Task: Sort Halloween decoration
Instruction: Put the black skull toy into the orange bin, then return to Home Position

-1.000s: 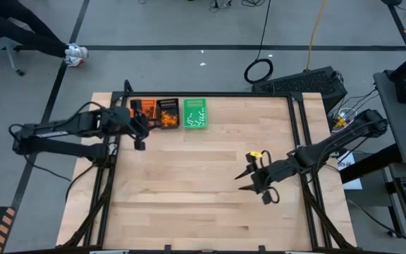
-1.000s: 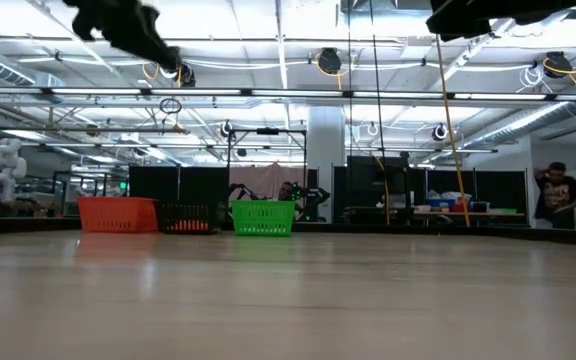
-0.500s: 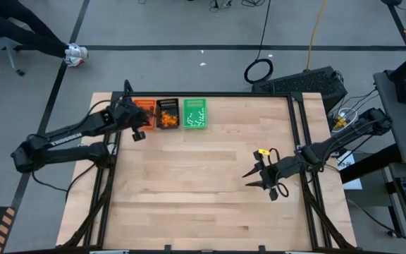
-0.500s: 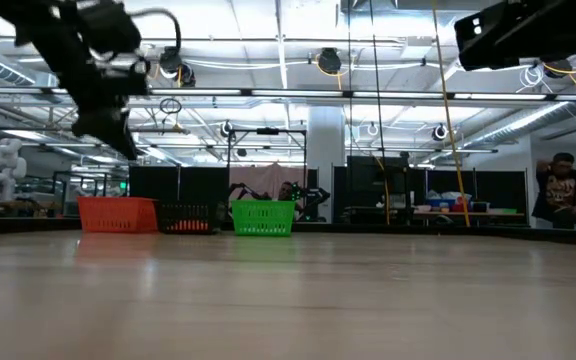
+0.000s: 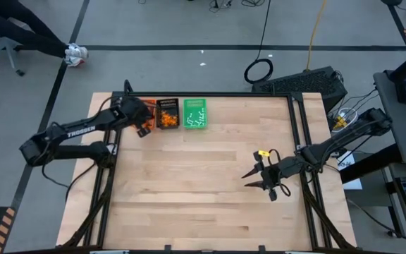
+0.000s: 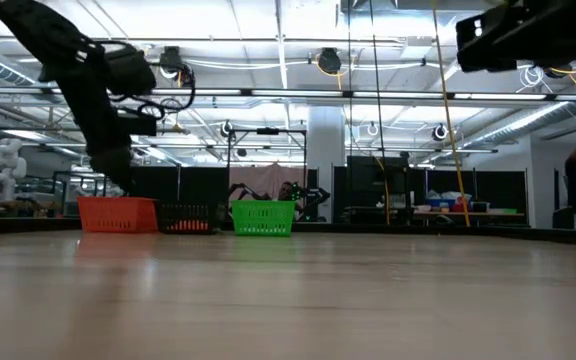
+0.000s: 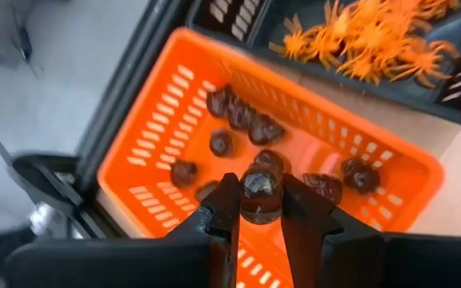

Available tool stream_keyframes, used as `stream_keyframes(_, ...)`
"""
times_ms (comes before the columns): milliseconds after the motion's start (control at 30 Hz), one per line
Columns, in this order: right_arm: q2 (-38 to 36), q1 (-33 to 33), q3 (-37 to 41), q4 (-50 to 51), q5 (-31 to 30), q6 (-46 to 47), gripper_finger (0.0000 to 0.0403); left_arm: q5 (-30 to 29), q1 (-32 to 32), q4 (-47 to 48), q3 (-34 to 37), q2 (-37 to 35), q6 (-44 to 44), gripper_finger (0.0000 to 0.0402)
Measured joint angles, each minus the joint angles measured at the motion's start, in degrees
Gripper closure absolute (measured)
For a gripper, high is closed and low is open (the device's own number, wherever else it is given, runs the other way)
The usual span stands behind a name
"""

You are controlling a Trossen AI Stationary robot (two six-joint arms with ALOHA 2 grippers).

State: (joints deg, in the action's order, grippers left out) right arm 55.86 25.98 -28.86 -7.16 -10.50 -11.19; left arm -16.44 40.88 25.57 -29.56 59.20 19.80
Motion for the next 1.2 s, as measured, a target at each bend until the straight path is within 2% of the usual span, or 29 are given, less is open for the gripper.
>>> stream_keyframes(100, 0.0, 0.0, 1.9, -1.7, 0.0, 0.7, 0.028, 0.1, 0.3, -0.2, 0.0, 2.4, -3.1, 0.032)
stream_keyframes(233, 0.0, 0.0, 3.5, -1.6, 0.0, 3.7, 0.028, 0.1, 0.3, -0.7, 0.0, 3.3, -5.1, 0.0264)
stream_keyframes(367, -0.8, 0.0, 5.2, -1.6, 0.0, 5.4, 0.028, 0.4, 0.3, -0.5, -0.2, 2.6, -11.3, 0.0213)
stream_keyframes(567, -7.4, 0.0, 10.1, -3.9, -2.7, 5.6, 0.028, 11.0, -1.9, 2.7, -0.3, -3.4, -20.5, 0.0184)
stream_keyframes(633, -10.1, 0.0, 12.4, -5.4, -3.3, 5.5, 0.0283, 12.3, -4.3, 4.1, -0.3, -6.4, -23.5, 0.0184)
stream_keyframes(767, -14.3, -0.1, 17.0, -8.2, -4.4, 5.5, 0.0317, 11.8, -11.1, 3.4, -0.3, -13.0, -27.7, 0.0204)
stream_keyframes(933, -17.7, -0.1, 20.2, -8.9, -4.4, 4.8, 0.0392, 10.9, -21.5, -0.8, -0.3, -17.8, -31.4, 0.0262)
stream_keyframes(1067, -19.3, -0.1, 21.5, -9.4, -4.2, 4.3, 0.0392, 7.2, -31.0, -7.8, 1.7, -18.0, -31.6, 0.0322)
stream_keyframes(1200, -20.2, -0.1, 22.9, -10.4, -1.5, 4.7, 0.04, 2.4, -40.5, -15.2, 5.1, -18.0, -31.6, 0.038)
